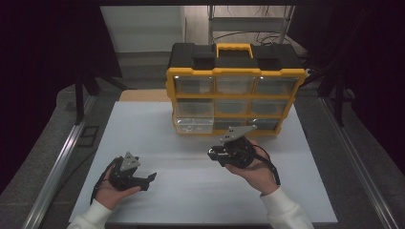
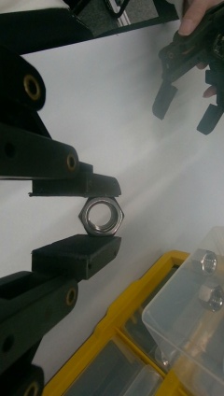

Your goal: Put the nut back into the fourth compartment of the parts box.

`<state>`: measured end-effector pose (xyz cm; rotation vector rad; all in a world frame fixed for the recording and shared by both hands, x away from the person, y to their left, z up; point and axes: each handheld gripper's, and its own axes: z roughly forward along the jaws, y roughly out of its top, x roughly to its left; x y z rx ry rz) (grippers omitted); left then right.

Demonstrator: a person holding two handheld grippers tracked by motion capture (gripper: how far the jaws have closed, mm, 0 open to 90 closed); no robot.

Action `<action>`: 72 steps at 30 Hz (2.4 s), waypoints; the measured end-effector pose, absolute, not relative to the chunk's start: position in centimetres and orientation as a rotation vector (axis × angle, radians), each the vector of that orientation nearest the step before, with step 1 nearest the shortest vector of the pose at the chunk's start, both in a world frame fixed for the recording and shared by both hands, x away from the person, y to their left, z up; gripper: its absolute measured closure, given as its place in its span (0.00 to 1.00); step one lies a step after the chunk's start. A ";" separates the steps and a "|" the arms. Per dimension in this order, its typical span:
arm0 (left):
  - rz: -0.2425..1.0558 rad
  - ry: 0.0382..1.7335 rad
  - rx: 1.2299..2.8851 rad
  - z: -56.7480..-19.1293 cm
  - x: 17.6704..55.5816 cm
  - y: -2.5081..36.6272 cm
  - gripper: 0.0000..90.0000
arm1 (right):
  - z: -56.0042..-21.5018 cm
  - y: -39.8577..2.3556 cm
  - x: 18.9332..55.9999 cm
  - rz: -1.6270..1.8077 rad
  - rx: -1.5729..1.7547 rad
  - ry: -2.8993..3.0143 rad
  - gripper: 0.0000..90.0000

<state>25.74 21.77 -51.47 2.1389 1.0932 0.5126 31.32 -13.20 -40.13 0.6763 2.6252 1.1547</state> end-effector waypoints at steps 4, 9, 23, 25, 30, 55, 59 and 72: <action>0.513 1.087 2.151 -51.5 25.8 21.8 0.13 | -39.9 -13.0 31.5 1.163 0.676 2.617 0.79; 0.510 1.090 2.150 -51.5 25.8 21.9 0.13 | -39.3 -12.8 31.6 1.182 0.665 2.602 0.79; 0.509 1.093 2.151 -51.5 25.8 21.8 0.13 | -38.3 -12.4 32.0 1.218 0.666 2.570 0.79; 0.509 1.093 2.149 -51.5 25.8 21.9 0.13 | -38.2 -12.3 32.0 1.220 0.662 2.567 0.79; 0.510 1.091 2.150 -51.5 25.8 21.9 0.13 | -37.8 -12.0 32.2 1.232 0.659 2.558 0.79; 0.510 1.090 2.150 -51.5 25.8 21.9 0.13 | -35.5 -10.9 34.3 1.248 0.673 2.527 0.79; 0.508 1.093 2.145 -51.5 25.8 21.9 0.13 | -35.2 -10.8 34.7 1.250 0.687 2.520 0.79; 0.509 1.092 2.149 -51.5 25.8 22.0 0.13 | -34.9 -10.7 35.8 1.255 0.717 2.494 0.79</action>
